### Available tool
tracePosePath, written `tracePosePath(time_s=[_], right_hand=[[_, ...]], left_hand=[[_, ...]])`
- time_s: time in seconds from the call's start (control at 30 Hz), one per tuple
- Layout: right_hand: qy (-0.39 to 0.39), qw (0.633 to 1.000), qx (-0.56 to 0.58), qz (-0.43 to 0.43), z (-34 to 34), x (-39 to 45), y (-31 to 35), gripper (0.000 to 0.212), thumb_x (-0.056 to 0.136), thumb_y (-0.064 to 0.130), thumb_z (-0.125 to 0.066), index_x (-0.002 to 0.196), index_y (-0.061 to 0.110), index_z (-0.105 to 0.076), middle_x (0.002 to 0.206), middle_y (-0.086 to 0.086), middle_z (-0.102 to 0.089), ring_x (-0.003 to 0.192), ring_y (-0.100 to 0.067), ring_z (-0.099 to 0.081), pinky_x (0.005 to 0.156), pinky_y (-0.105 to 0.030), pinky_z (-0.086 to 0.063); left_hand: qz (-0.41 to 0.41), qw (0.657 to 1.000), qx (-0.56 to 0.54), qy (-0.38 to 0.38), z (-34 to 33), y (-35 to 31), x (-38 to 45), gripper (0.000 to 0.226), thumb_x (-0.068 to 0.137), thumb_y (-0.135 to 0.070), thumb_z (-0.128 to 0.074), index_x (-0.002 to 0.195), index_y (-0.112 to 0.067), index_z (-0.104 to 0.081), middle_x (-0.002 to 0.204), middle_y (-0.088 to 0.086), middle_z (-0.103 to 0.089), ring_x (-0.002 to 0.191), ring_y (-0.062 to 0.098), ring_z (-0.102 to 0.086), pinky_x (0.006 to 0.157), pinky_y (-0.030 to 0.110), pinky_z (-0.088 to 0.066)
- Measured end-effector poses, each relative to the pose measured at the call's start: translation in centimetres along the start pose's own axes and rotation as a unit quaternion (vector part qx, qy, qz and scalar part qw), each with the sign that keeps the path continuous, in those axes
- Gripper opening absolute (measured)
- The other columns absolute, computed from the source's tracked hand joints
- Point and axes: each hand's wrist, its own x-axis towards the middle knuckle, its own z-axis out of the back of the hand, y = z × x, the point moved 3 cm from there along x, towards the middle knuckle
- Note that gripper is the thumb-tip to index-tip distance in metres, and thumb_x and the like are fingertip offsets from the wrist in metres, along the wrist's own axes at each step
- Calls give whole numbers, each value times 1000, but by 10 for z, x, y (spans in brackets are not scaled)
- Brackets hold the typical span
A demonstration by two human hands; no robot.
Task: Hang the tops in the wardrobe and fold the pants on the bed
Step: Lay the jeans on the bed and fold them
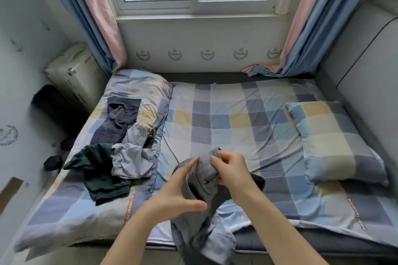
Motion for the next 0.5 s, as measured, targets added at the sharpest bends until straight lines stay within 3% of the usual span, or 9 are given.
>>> tracePosePath(time_s=[0.07,0.13,0.2,0.3,0.4,0.5], right_hand=[[8,997,-45,54,-16,-14,12,18,92,11,-54,85,1,-67,84,-22,-69,86,-36,-68,80,-51,-56],[30,993,-64,93,-20,-21,22,20,92,7,-53,81,7,-70,81,-11,-72,82,-26,-69,81,-42,-55],[68,991,-58,101,-17,-23,32,27,91,3,-55,85,23,-73,85,9,-73,86,-8,-69,83,-24,-54],[100,980,-138,106,-1,-16,26,33,87,4,-58,115,20,-67,104,12,-69,102,1,-63,92,-15,-47],[85,944,-310,75,16,-6,-11,55,83,18,-64,136,21,-49,131,5,-54,127,-12,-45,108,-29,-36],[53,905,-413,82,9,-9,-60,89,74,39,-70,148,27,-23,151,11,-23,136,-20,-21,112,-35,-25]], left_hand=[[-49,997,10,-54,-21,-6,6,110,60,-30,-87,144,-55,-21,135,-25,-50,124,-5,-49,96,22,-48],[-89,974,34,-206,-18,-12,7,74,70,-26,-82,126,-54,-42,102,-24,-65,97,0,-64,77,20,-52],[-105,947,14,-304,-2,-13,6,32,80,-22,-71,103,-40,-59,82,-17,-68,81,9,-66,68,31,-52],[-109,940,-58,-319,20,-14,11,17,82,-11,-64,89,-26,-67,79,-9,-69,78,17,-64,73,42,-51],[-110,942,-79,-306,31,-20,14,18,87,-1,-66,85,-19,-68,75,-1,-67,72,17,-59,69,42,-48],[-120,944,-97,-292,36,-24,13,20,86,4,-65,81,-15,-69,71,2,-65,68,12,-54,67,35,-43]])
